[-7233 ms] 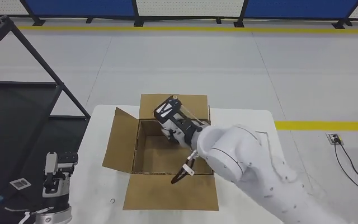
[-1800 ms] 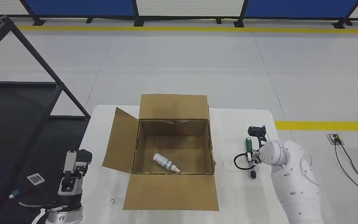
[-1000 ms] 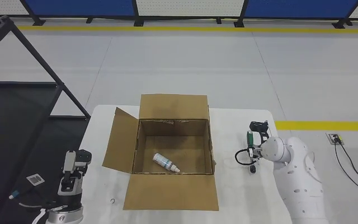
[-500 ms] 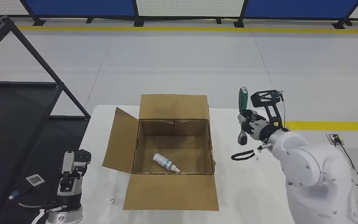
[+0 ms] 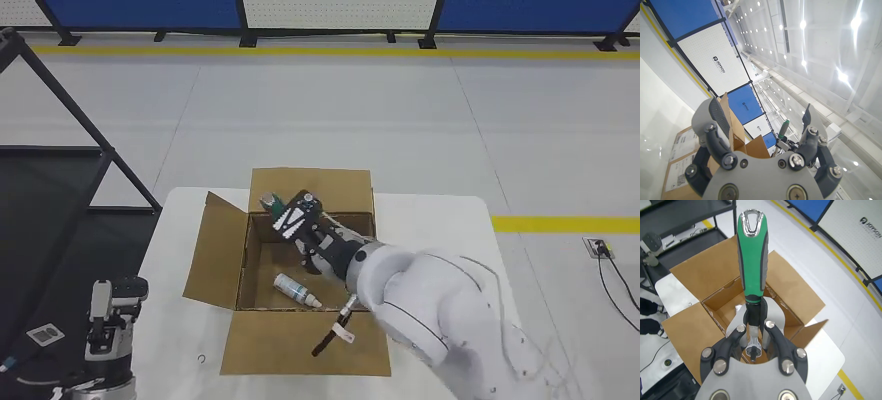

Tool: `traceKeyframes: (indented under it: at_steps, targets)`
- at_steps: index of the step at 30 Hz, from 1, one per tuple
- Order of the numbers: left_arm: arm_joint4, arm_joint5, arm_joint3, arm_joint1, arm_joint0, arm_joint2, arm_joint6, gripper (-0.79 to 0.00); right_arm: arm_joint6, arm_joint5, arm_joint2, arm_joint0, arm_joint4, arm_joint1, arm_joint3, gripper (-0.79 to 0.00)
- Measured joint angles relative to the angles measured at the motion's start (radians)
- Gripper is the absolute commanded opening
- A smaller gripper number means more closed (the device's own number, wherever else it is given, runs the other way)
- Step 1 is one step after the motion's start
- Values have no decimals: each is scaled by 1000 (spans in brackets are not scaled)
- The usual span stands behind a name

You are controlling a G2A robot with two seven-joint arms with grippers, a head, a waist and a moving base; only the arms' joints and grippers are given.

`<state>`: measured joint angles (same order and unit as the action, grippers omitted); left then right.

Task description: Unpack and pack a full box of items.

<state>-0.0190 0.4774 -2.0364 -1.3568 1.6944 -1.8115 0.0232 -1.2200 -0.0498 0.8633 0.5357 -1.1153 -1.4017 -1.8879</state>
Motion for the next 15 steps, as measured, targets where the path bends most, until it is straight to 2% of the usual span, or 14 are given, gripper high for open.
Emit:
traceKeyframes:
  at_steps: [7,11,15]
  targets:
    - [-10,10,-2,0,10,-10,-10,0,-35,3,-177,-157,74,-66,284,-785]
    - [-17,14,-1,0,14,-16,-15,0,-63,11,-245,-213,105,-102,458,-785]
    - [-24,14,1,0,15,-22,-22,0,-42,17,-279,-261,151,-138,629,-785]
